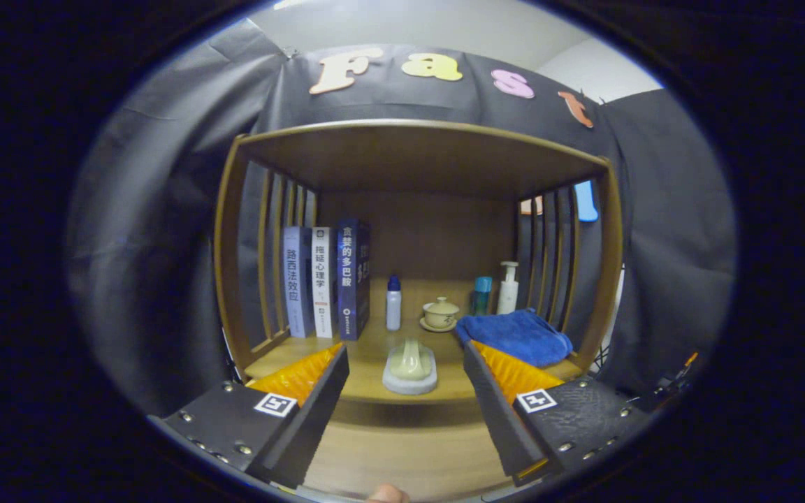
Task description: Pull open the drawer, take out the items inside it, and place them on the countertop above the cabinet.
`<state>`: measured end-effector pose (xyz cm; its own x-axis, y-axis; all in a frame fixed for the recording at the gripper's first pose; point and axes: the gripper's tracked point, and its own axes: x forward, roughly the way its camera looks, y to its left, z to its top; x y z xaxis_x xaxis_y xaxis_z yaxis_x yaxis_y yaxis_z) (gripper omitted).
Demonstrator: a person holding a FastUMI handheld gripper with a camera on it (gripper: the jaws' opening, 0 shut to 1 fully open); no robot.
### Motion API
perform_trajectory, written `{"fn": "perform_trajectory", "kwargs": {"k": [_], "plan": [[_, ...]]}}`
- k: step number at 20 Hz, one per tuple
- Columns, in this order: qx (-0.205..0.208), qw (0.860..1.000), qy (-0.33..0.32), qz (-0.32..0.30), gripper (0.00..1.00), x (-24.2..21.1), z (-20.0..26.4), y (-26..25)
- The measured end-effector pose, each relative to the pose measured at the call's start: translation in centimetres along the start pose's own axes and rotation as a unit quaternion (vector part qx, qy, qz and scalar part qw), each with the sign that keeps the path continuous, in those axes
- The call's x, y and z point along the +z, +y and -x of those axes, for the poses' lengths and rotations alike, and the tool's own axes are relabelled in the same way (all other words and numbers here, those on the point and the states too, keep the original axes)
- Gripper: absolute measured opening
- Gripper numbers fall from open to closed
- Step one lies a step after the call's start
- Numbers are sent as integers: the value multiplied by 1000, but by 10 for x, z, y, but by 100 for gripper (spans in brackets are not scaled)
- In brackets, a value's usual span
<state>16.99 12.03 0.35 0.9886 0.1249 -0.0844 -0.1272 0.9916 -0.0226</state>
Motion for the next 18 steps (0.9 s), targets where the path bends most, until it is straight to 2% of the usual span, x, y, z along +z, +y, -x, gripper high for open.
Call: {"fn": "perform_trajectory", "kwargs": {"k": [6, 9, 15, 18], "plan": [[9, 1000, 6, -7, 99, -51, 59, 0], [-6, 999, 26, -28, 99, -78, 79, -12], [-24, 997, 66, -37, 99, -127, 101, -36], [-18, 995, 82, -44, 99, -144, 97, -35]]}}
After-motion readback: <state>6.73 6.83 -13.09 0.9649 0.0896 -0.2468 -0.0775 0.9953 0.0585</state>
